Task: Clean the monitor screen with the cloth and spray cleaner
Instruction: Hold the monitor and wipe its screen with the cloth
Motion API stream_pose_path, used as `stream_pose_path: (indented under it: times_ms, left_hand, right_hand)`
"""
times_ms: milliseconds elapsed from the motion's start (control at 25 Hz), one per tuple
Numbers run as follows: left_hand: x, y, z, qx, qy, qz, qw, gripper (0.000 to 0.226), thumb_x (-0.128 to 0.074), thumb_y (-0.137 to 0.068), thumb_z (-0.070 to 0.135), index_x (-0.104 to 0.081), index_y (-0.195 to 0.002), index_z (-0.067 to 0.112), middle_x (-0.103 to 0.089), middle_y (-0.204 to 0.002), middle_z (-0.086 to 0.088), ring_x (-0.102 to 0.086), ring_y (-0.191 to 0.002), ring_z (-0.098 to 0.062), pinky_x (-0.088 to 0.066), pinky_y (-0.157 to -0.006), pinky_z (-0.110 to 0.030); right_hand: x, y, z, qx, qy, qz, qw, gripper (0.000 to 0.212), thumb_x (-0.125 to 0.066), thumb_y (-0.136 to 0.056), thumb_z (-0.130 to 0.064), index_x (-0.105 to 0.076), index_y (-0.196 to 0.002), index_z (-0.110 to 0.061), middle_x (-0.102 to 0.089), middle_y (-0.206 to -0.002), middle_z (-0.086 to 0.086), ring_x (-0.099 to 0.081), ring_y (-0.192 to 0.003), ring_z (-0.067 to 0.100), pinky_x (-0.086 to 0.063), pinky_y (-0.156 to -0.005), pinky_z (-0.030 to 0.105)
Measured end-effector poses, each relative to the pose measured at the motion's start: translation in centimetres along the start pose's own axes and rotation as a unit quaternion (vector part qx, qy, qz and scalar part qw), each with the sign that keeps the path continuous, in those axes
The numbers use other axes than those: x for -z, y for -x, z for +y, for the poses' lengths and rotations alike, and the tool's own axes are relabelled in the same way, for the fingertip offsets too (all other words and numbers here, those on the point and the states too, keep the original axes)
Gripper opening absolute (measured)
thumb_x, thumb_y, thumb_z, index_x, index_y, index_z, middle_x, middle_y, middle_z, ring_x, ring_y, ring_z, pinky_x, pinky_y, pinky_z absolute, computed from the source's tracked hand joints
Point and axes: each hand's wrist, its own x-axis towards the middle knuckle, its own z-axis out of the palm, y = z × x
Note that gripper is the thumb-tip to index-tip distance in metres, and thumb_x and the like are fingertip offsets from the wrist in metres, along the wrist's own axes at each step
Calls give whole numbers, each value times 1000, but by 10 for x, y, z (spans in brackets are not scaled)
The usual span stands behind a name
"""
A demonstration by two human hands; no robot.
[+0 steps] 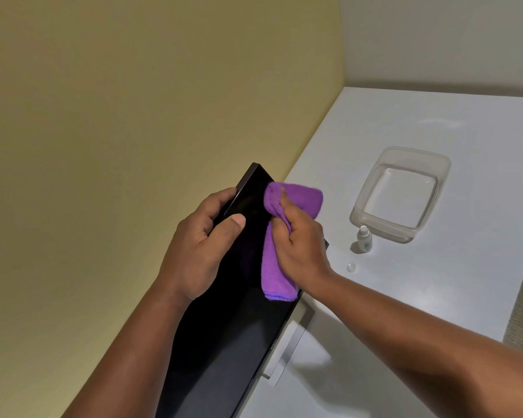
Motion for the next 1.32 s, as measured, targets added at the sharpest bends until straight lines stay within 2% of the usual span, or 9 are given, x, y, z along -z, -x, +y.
stream_pose_path:
  times_ms: [280, 440, 680, 840, 960, 1040, 1160, 1240, 1320]
  left_hand:
    - [0, 0, 1, -13, -20, 1, 1000, 60, -56, -86, 47, -57, -142, 25, -68, -134, 12, -63, -125, -12, -48, -108, -42]
    - [0, -1, 1, 3, -10, -1, 1000, 60, -57, -85, 50, -58, -140, 27, -70, -130, 7, -66, -121, -19, -49, -106, -53]
    - [1, -1, -1, -9, -25, -2, 1000, 60, -55, -87, 47, -57, -143, 25, -67, -135, 12, -62, -127, -12, -46, -110, -49]
    - [1, -2, -2, 12, -13, 0, 1000, 59, -56, -85, 51, -58, -141, 31, -69, -131, 10, -65, -122, -16, -48, -107, -55]
    - [0, -1, -2, 24, -10, -3, 1000, 61, -57, -85, 53, -56, -142, 32, -68, -134, 9, -64, -125, -19, -46, -109, -58]
    - [0, -1, -2, 25, -11, -1, 1000, 60, -57, -86, 53, -56, -143, 32, -68, -134, 8, -63, -125, -20, -46, -108, -59]
    - [-2, 1, -1, 23, -13, 1, 1000, 59, -57, -86, 52, -56, -142, 33, -68, -133, 8, -64, -125, -19, -47, -108, -58]
    - [-2, 3, 0, 25, -14, 1, 1000, 59, -57, -85, 52, -56, -142, 34, -68, -133, 9, -64, -124, -18, -47, -107, -58]
    - [-3, 3, 1, 23, -16, 0, 1000, 60, -57, -85, 52, -56, -142, 34, -68, -133, 11, -64, -124, -17, -48, -107, -57]
  right_hand:
    - [-20, -24, -18, 68, -38, 11, 997, 55, -49, -100, -25, -40, -154, -24, -62, -88, -9, -58, -76, 5, -45, -71, 15]
    - [-2, 0, 0, 8, -9, -3, 1000, 55, -52, -101, -14, -42, -155, -20, -65, -82, 6, -57, -72, 15, -46, -68, 27]
    - [-25, -25, -12, 88, -54, 9, 995, 56, -47, -100, -29, -36, -155, -30, -65, -91, -12, -63, -81, 2, -47, -74, 12]
    - [-4, 15, 53, -1, 14, 13, 1000, 55, -47, -101, -25, -38, -155, -33, -56, -72, -12, -55, -64, 0, -42, -65, 14]
    - [10, 38, 100, -108, 52, 2, 993, 52, -46, -107, -24, -34, -157, -29, -70, -109, -2, -66, -94, 11, -56, -84, 31]
    - [13, 48, 120, -165, 70, -4, 984, 53, -45, -108, -26, -30, -159, -29, -62, -136, 6, -64, -114, 25, -53, -97, 36]
    - [12, 56, 126, -204, 93, -14, 974, 55, -44, -108, -28, -26, -160, -26, -54, -147, 7, -59, -125, 31, -51, -104, 41]
    - [6, 51, 113, -197, 83, -5, 977, 57, -45, -108, -33, -22, -160, -28, -53, -144, 1, -59, -126, 18, -51, -99, 28]
    - [-2, 40, 83, -111, 39, 2, 993, 56, -45, -106, -39, -22, -156, -48, -53, -132, -24, -54, -117, -11, -43, -91, 4]
